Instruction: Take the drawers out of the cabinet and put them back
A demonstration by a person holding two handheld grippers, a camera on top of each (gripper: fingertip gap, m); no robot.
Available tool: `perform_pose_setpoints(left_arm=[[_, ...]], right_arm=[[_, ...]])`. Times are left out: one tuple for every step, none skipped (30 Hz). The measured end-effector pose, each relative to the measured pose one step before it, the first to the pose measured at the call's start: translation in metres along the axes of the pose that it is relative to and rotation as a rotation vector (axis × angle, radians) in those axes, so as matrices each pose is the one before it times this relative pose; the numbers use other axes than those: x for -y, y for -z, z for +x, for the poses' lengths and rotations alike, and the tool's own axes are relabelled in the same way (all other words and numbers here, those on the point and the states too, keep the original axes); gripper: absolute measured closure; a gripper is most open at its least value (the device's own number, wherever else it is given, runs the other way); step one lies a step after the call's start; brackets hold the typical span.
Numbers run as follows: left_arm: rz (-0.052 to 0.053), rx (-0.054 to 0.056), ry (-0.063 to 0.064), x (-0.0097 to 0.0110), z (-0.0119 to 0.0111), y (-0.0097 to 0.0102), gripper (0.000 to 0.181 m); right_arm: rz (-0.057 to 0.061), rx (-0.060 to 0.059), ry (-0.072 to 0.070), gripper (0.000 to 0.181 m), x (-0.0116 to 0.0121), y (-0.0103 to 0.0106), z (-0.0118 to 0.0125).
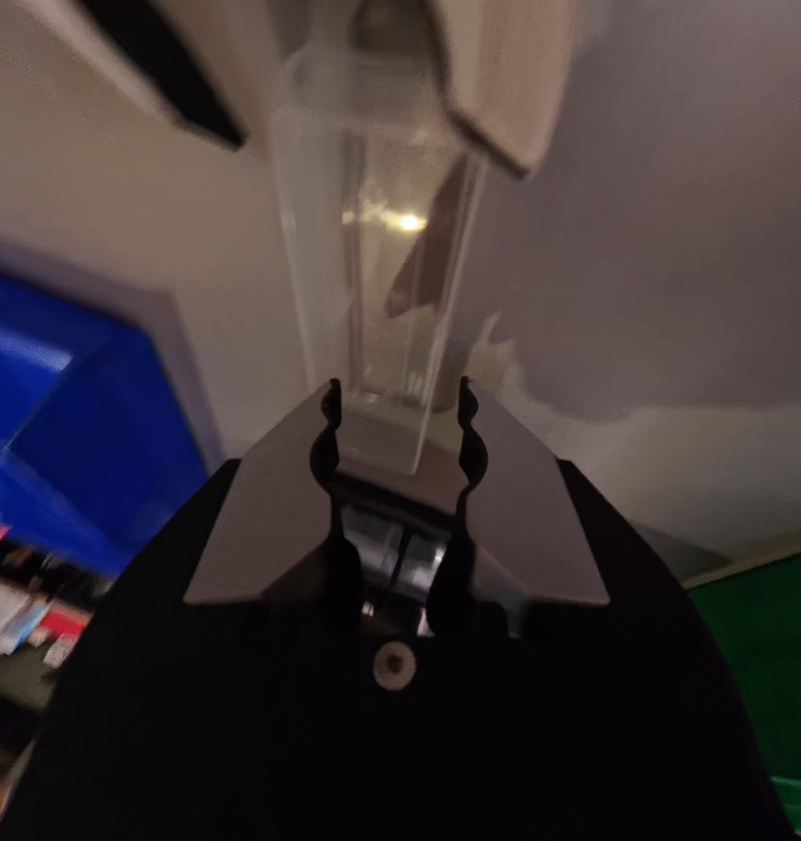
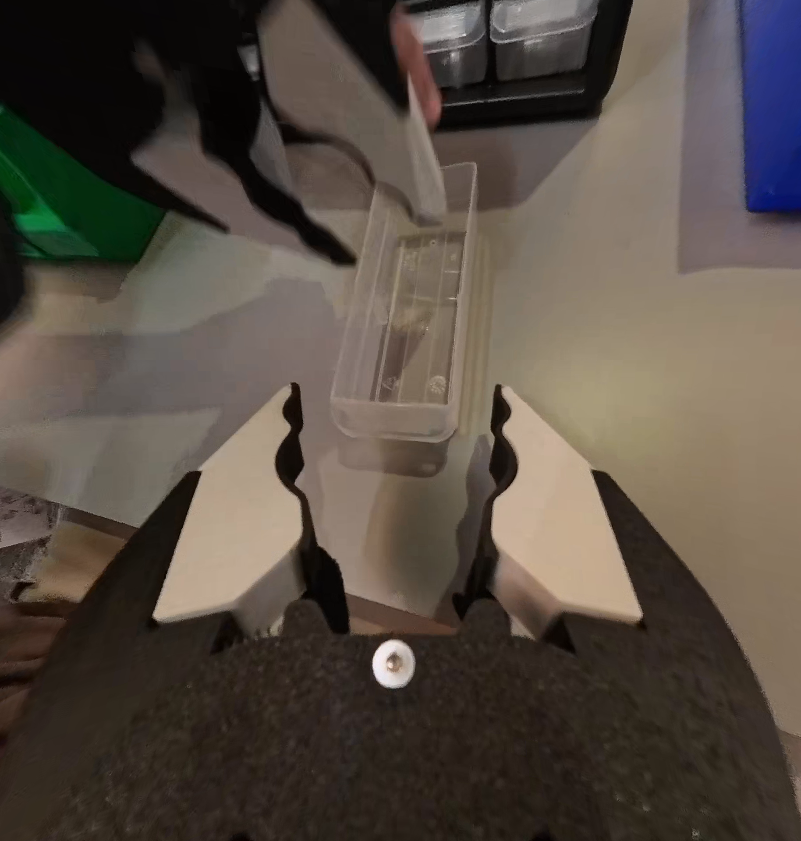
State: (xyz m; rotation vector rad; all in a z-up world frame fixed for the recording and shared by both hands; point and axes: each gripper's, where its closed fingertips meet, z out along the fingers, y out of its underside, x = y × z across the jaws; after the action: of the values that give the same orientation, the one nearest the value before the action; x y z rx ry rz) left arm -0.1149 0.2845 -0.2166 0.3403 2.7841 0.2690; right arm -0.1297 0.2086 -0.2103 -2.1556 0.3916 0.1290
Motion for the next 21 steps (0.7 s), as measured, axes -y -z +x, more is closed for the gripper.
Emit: perform_pose_setpoints(left_arm=[[-0.0156, 0.0652, 0.0345, -0.00999, -0.01046, 0.01258, 0.134], [0.0009, 0.0616, 0.0418, -0.01023, -0.01173, 0.01526, 0.139], [0.0094, 0.0630, 0.0547, -0.01144, -0.01486, 0.01732, 0.150], [0.0100, 0.0681, 0.0728, -0.01402, -0.01971, 0.01805, 0.161], [0.0074, 0.0735, 0.0947, -0.01693, -0.02493, 0.01739, 0.172], [0.0171, 0.0472, 0.1199, -0.01806, -0.02583, 0.01506, 0.181], [0.0241, -0.0006, 0.1462, -0.01826, -0.02313, 0.01228, 0.181], [0.0196, -0.0206, 0.1655, -0.01781, -0.02320, 0.00984, 0.181], [0.0062, -0.0335, 0.1639, -0.01641, -0.02253, 0.00741, 0.181], [-0.0070, -0.0421, 0.1530, -0.01464, -0.02004, 0.00494, 0.181], [-0.0223, -0.0640, 0.1210, -0.01281, -0.01420, 0.00300, 0.181], [-0.0034, -0.0516, 0.0878, -0.00778, -0.01219, 0.00196, 0.181], [0.0014, -0.0294, 0.0673, -0.00583, -0.01163, 0.00047, 0.181], [-0.0300, -0.0361, 0.0519, -0.00822, -0.00752, -0.00128, 0.181], [-0.0234, -0.0232, 0.0400, -0.00617, -0.00626, -0.00215, 0.181], [-0.0250, -0.0277, 0.0331, -0.00570, -0.00303, -0.00286, 0.181], [-0.0323, -0.0271, 0.0266, -0.00560, -0.00074, -0.00340, 0.181], [-0.0379, -0.0210, 0.0176, -0.00581, 0.00036, -0.00358, 0.181], [-0.0463, -0.0003, 0.0032, -0.00611, -0.00132, -0.00371, 0.181], [-0.0349, 0.0107, -0.0058, -0.00421, -0.00162, -0.00329, 0.181], [-0.0353, -0.0012, -0.0044, -0.00410, 0.00046, -0.00302, 0.181]], right_arm=[[0.0006, -0.0033, 0.0111, 0.098, 0.00146, -0.00044, -0.00074], [0.0006, -0.0055, 0.0086, 0.098, 0.00140, -0.00027, -0.00002], [0.0016, -0.0038, 0.0054, 0.098, 0.00134, -0.00045, -0.00011], [0.0014, -0.0001, 0.0023, 0.099, 0.00132, -0.00058, -0.00074], [0.0007, 0.0004, 0.0013, 0.099, 0.00100, -0.00063, -0.00103], [-0.0003, -0.0013, 0.0032, 0.099, 0.00083, -0.00098, -0.00099], [-0.0046, -0.0061, 0.0068, 0.099, 0.00007, -0.00085, -0.00076], [-0.0118, -0.0197, 0.0110, 0.099, -0.00096, -0.00084, 0.00111], [-0.0184, -0.0280, 0.0174, 0.099, -0.00171, -0.00090, 0.00209], [-0.0191, -0.0241, 0.0238, 0.098, -0.00126, -0.00060, 0.00080], [-0.0155, -0.0252, 0.0217, 0.096, 0.00002, 0.00020, 0.00065], [-0.0084, -0.0263, 0.0200, 0.093, 0.00146, 0.00066, 0.00074], [-0.0039, -0.0211, 0.0211, 0.092, 0.00206, 0.00075, 0.00022], [-0.0077, -0.0122, 0.0162, 0.092, 0.00140, 0.00041, -0.00066], [-0.0144, -0.0021, 0.0087, 0.092, 0.00041, -0.00032, -0.00167], [-0.0166, 0.0039, 0.0021, 0.090, -0.00014, -0.00087, -0.00202], [-0.0166, 0.0016, 0.0019, 0.088, -0.00080, -0.00112, -0.00154], [-0.0156, -0.0022, 0.0077, 0.087, -0.00114, -0.00134, -0.00115], [-0.0100, -0.0032, 0.0137, 0.084, -0.00040, -0.00133, -0.00112], [-0.0060, -0.0023, 0.0122, 0.083, -0.00016, -0.00124, -0.00131], [-0.0073, 0.0049, 0.0041, 0.083, -0.00065, -0.00170, -0.00192]])
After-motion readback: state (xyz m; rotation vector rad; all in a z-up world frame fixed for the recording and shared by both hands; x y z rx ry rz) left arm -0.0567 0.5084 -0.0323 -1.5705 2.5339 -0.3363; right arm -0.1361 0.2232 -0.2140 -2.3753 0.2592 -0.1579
